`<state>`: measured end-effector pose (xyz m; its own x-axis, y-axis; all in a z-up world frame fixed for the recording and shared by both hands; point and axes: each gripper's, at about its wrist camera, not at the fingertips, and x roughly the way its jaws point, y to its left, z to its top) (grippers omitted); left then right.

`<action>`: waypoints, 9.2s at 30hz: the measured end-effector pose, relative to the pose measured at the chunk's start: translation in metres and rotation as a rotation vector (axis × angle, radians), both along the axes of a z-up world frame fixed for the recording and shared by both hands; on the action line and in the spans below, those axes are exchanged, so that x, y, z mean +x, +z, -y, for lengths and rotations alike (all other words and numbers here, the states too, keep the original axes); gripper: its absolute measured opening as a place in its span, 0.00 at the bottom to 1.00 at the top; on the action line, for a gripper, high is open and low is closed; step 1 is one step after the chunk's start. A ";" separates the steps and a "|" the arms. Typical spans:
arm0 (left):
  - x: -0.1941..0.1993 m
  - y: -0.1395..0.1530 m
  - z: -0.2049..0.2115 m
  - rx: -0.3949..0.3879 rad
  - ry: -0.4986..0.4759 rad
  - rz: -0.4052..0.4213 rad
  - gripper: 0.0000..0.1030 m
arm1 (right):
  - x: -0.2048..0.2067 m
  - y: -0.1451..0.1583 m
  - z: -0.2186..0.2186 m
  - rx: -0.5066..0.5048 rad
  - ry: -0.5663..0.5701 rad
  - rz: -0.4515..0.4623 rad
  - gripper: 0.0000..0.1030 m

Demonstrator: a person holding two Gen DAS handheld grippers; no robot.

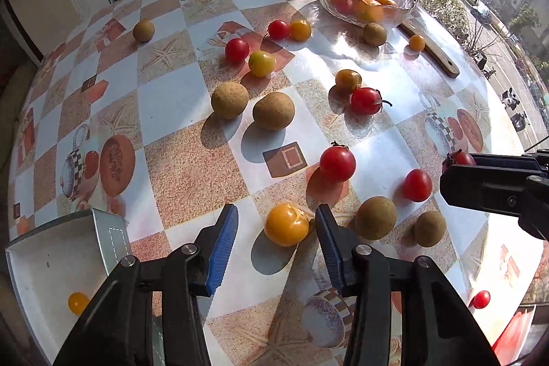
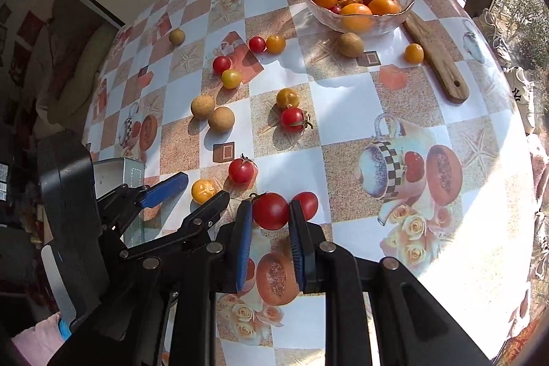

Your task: Organize fruits

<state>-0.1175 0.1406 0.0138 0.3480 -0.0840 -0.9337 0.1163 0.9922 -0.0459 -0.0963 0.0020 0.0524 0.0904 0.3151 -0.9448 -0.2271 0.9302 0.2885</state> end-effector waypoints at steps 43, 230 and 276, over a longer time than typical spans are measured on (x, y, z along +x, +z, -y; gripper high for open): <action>-0.191 0.032 -0.202 -0.032 0.629 -0.036 0.26 | -0.084 -0.011 -0.205 0.056 0.468 -0.058 0.22; -0.063 0.055 -0.102 0.059 0.297 -0.005 0.75 | -0.006 -0.005 -0.042 -0.083 0.034 0.036 0.80; 0.027 0.002 0.018 0.005 0.269 -0.034 0.23 | 0.136 -0.048 0.017 -0.061 -0.109 0.121 0.29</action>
<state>-0.0900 0.1222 0.0155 0.3255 0.0122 -0.9455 -0.1528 0.9875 -0.0398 0.0396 -0.0148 0.0041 0.2356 0.2398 -0.9418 -0.1532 0.9661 0.2076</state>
